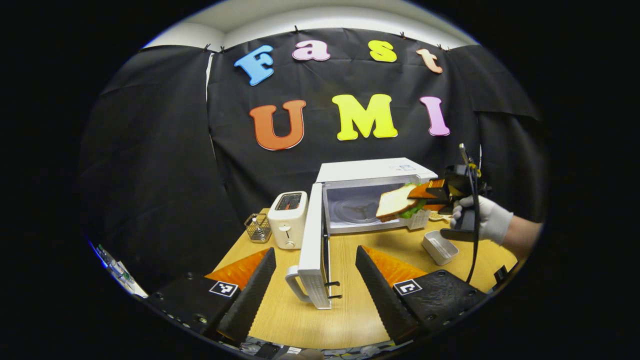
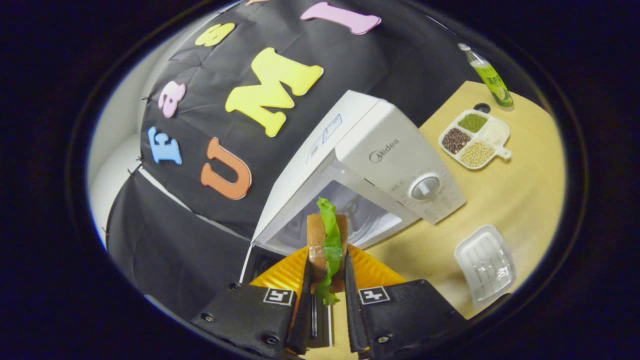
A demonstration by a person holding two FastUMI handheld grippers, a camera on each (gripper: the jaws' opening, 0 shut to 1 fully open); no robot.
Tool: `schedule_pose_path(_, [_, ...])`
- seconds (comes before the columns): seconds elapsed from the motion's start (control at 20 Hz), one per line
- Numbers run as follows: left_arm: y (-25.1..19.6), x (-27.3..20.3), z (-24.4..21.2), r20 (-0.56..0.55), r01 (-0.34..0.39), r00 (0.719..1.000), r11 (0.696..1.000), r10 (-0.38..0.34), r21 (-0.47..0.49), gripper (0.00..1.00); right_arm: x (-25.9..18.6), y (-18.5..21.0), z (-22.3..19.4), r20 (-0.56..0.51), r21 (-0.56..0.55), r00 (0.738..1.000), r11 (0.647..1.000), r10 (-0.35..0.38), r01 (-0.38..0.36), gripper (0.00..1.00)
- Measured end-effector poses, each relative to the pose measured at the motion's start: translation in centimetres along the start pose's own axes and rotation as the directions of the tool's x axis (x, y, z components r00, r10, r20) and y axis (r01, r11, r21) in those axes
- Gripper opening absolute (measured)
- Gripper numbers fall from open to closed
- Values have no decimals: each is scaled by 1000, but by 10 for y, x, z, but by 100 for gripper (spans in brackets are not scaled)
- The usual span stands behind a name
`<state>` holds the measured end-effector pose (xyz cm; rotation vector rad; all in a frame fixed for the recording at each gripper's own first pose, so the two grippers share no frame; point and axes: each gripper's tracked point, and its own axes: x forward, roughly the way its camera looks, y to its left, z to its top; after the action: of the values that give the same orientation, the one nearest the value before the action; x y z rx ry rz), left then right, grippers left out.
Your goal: Open the microwave oven with the left hand, put the food in, and close the microwave oven.
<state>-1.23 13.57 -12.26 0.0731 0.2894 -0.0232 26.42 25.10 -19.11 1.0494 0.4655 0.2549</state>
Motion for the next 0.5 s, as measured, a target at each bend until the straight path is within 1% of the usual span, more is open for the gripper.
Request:
schedule_pose_path(0.15, [9, 9, 4, -1, 0, 1000, 1000, 0, 4, 97, 40, -3, -3, 114, 60, 993, 998, -25, 18, 34])
schedule_pose_path(0.2, [11, 10, 6, 0, -1, 1000, 1000, 1, 5, 97, 54, -5, -2, 155, 72, 987, 997, -37, 26, 34])
schedule_pose_path(0.25, [11, 12, 8, 4, 2, 1000, 1000, -2, 8, 97, 66, -6, -4, 175, 83, 983, 996, -48, 34, 34])
schedule_pose_path(0.35, [14, 17, 12, 15, 2, 1000, 1000, -2, 19, 97, 90, -2, -7, 238, 132, 969, 991, -62, 31, 34])
schedule_pose_path(0.4, [15, 20, 11, 18, 4, 1000, 1000, -4, 18, 97, 102, -1, -9, 260, 137, 963, 990, -71, 36, 34])
schedule_pose_path(0.5, [15, 24, 6, 8, 11, 1000, 1000, -11, 13, 97, 128, 0, -19, 270, 140, 960, 989, -80, 43, 34])
